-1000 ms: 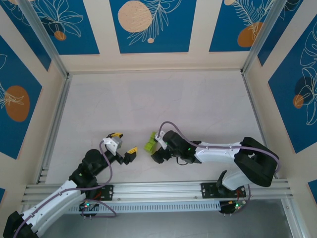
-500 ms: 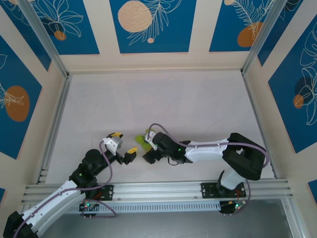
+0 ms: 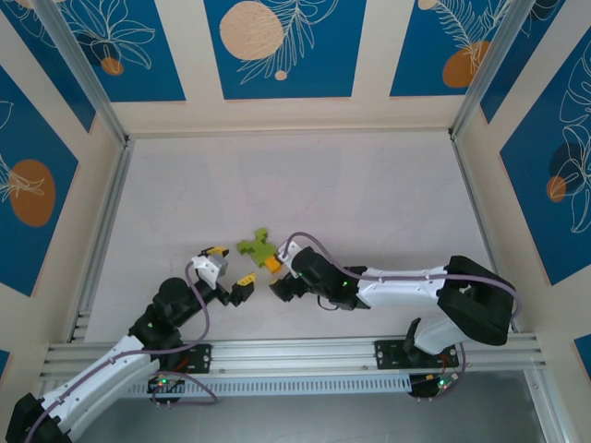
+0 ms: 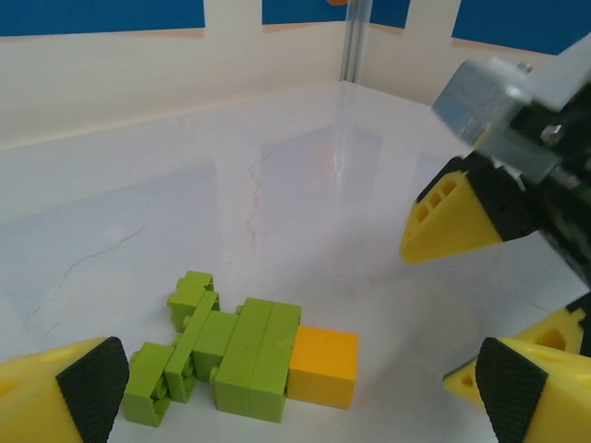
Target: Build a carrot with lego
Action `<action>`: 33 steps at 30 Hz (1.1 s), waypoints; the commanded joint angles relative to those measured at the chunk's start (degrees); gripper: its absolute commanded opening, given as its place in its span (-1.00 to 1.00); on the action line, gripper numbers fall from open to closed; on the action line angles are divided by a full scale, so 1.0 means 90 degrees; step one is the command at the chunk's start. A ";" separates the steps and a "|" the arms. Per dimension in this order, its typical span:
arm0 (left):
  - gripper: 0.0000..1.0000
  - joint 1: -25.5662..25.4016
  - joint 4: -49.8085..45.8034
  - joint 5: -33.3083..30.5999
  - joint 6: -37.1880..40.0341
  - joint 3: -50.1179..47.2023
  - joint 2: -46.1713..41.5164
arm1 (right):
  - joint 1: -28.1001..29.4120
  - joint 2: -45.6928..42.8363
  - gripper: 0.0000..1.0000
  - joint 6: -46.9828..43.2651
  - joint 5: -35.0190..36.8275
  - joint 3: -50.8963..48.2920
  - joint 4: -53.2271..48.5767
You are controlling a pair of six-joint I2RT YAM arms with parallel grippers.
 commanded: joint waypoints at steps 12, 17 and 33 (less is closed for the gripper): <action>0.97 0.2939 0.1066 -0.1762 -0.0052 0.1974 0.3796 | -0.4582 -0.2010 0.88 -0.0240 0.0002 -0.0750 0.0921; 0.97 0.3438 0.1867 -0.1533 0.0407 0.2477 0.5414 | -0.5439 -0.1150 0.88 -0.0955 -0.0124 -0.1233 0.2437; 0.98 0.3892 0.2954 -0.0027 0.0946 0.2679 0.7337 | -0.6169 0.0390 0.88 -0.0877 -0.0880 -0.1661 0.4599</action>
